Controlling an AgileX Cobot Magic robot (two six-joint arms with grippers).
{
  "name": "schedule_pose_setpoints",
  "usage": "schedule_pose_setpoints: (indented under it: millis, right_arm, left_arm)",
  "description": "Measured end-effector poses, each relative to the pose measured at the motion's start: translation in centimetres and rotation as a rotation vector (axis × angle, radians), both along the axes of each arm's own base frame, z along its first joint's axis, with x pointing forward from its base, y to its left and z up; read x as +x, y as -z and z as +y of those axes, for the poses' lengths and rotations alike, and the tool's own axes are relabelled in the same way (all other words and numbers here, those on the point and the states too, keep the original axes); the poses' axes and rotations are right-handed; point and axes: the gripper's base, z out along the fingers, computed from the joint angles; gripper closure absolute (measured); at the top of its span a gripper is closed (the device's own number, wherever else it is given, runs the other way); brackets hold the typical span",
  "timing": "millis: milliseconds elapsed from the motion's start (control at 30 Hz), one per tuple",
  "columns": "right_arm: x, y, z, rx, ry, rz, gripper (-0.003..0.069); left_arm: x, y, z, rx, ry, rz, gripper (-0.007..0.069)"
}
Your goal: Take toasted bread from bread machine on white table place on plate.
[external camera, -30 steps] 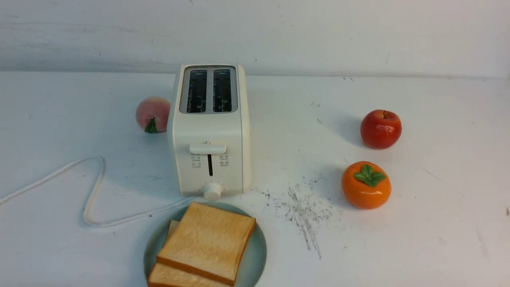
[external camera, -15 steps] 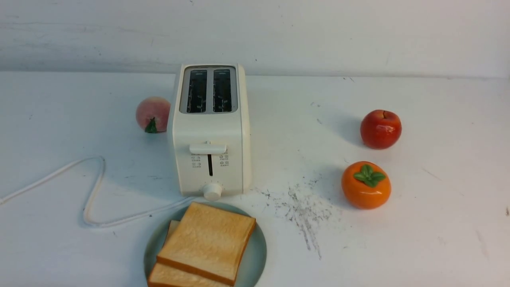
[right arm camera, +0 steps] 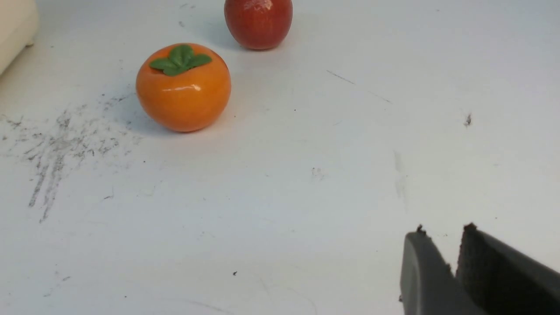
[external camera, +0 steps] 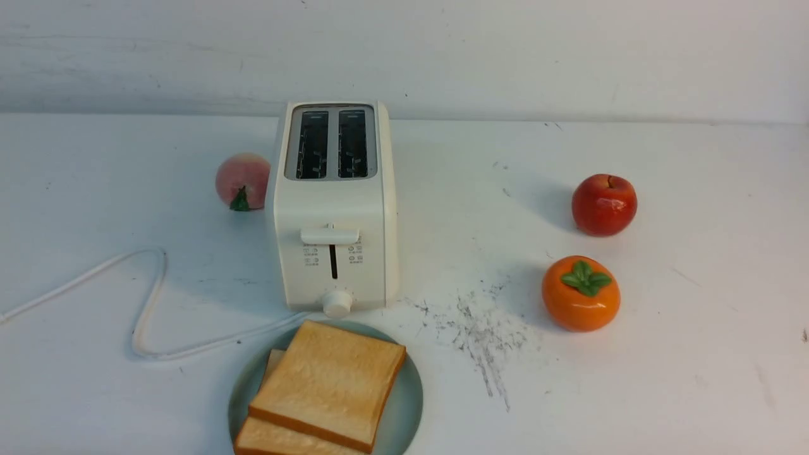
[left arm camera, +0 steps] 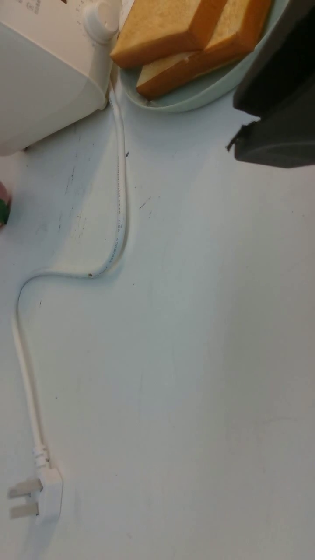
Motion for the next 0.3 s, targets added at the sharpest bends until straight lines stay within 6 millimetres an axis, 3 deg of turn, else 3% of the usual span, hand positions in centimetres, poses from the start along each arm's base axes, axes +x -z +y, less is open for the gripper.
schedule_pose_setpoints:
  millis: [300]
  right_arm:
    - [0.0,0.0,0.0,0.0,0.001,0.0,0.0519]
  left_arm:
    - [0.0,0.0,0.0,0.0,0.0,0.0,0.0533]
